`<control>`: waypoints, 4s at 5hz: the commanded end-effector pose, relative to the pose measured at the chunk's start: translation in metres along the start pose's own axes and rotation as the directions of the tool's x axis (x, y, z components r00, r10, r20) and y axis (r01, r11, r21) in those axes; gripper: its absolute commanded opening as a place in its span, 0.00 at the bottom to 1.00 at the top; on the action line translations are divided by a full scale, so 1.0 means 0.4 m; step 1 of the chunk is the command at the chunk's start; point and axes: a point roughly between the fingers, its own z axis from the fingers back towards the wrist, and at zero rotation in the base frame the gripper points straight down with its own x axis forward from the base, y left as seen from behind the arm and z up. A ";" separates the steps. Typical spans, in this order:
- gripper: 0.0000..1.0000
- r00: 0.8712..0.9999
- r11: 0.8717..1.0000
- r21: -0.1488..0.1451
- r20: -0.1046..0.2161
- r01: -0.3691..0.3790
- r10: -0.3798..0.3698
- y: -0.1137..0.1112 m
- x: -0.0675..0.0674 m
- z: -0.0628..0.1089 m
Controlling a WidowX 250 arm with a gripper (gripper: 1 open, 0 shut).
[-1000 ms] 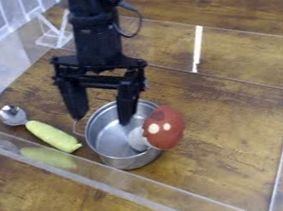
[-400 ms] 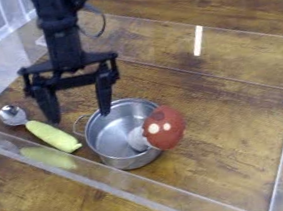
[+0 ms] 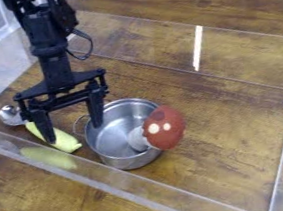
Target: Move the green spoon to the right
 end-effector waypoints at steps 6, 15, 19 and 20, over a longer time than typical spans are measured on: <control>0.00 0.848 0.845 -0.076 -0.019 -0.529 0.530 -0.013 0.014 -0.048; 0.00 0.725 0.722 -0.084 -0.146 -0.687 0.673 -0.079 -0.033 0.096; 0.00 0.840 0.842 -0.073 -0.154 -0.535 0.520 -0.209 -0.199 0.158; 0.00 0.865 0.866 -0.075 -0.134 -0.495 0.483 -0.224 -0.224 0.168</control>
